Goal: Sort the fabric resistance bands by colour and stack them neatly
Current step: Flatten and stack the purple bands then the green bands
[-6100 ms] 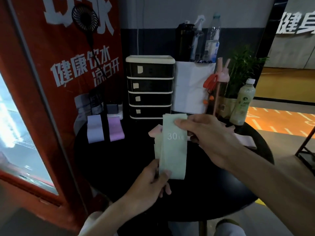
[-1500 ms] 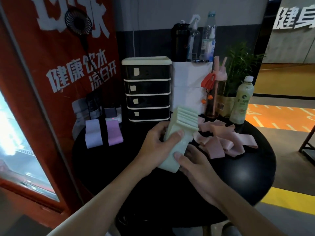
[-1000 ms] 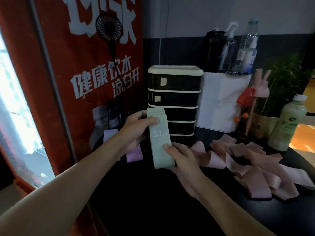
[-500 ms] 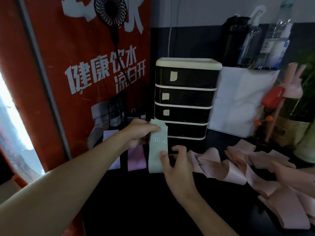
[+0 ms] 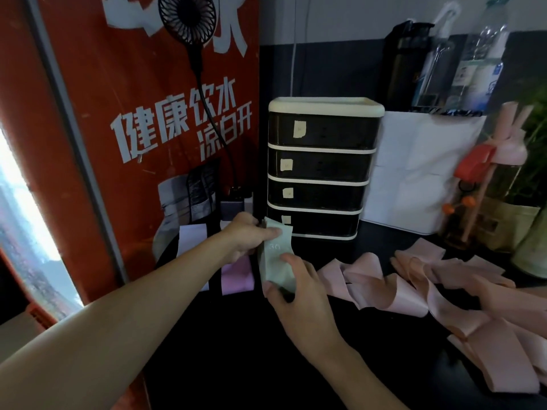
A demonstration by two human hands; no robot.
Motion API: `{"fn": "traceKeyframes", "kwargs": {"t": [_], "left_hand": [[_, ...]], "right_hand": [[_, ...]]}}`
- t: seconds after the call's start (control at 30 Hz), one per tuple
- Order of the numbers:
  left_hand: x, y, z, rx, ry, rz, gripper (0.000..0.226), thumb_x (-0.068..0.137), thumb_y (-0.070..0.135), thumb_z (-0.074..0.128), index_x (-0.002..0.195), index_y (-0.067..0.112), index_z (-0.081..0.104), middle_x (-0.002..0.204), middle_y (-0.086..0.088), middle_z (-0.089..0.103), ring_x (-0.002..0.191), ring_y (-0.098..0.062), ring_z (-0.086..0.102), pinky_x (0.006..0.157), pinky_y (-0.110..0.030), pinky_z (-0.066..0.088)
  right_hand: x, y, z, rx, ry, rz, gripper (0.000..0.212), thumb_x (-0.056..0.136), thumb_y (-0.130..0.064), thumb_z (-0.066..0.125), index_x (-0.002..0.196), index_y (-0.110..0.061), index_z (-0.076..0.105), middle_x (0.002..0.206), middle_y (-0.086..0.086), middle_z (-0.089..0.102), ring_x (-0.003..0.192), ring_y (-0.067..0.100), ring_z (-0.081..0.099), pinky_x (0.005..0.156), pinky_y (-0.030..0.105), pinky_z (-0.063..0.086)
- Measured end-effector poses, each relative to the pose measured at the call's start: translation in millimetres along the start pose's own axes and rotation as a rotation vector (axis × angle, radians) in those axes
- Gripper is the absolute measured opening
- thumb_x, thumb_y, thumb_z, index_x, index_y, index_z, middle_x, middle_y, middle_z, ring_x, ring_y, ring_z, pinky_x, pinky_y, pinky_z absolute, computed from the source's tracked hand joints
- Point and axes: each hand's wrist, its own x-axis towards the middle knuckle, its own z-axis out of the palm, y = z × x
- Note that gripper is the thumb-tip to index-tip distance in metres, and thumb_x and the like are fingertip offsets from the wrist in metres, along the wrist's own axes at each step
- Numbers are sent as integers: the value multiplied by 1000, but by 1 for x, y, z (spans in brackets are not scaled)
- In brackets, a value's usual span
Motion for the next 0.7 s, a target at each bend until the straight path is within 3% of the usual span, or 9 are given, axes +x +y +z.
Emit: {"fn": "traceKeyframes", "kwargs": {"t": [0.17,0.27,0.37,0.47,0.57,0.63,0.7], "left_hand": [[-12,13,1,127,42,99,24,88,18,74,107,7,63,106,-5,71,93,-13,65,84,-28,54],[-27,24,-3,236,46,294,34,92,12,68,120,22,51,112,3,59,97,-9,55,76,-18,45],[-37,21,-12,535,-73,433,38,91,12,67,126,19,58,119,-3,58,101,-12,58,86,-22,50],[-41,13,-18,768,-231,410,31,95,21,65,124,11,63,120,-5,63,108,-17,60,90,-21,49],[-41,9,-17,821,-247,443,30,97,25,62,116,2,67,115,-11,64,105,-23,60,93,-32,48],[-41,9,-17,861,-235,455,34,96,27,63,123,6,65,122,-5,62,110,-14,58,98,-27,45],[-38,8,-17,915,-235,459,41,95,32,64,130,10,62,129,-2,57,115,-13,56,102,-32,45]], "right_hand": [[0,1,0,21,9,-2,49,89,-30,66,134,-29,45,127,-10,46,105,1,51,87,12,44],[0,1,1,16,0,-3,49,90,-30,66,134,-29,46,127,-9,48,104,2,51,87,13,44],[1,1,1,24,1,-1,49,90,-30,66,134,-29,46,126,-8,49,102,3,51,86,13,44],[0,1,0,43,-4,9,50,90,-29,66,135,-33,45,123,-6,51,101,4,53,87,16,46],[-3,3,-1,-1,-30,-5,58,89,-28,67,138,-36,38,119,-5,49,102,7,52,85,18,46],[-5,3,-3,-54,-37,-14,58,89,-26,67,138,-37,38,118,-7,48,104,8,49,85,17,43],[-6,4,-4,-51,-27,-10,55,89,-23,67,136,-37,42,115,-7,49,102,7,50,84,16,43]]}}
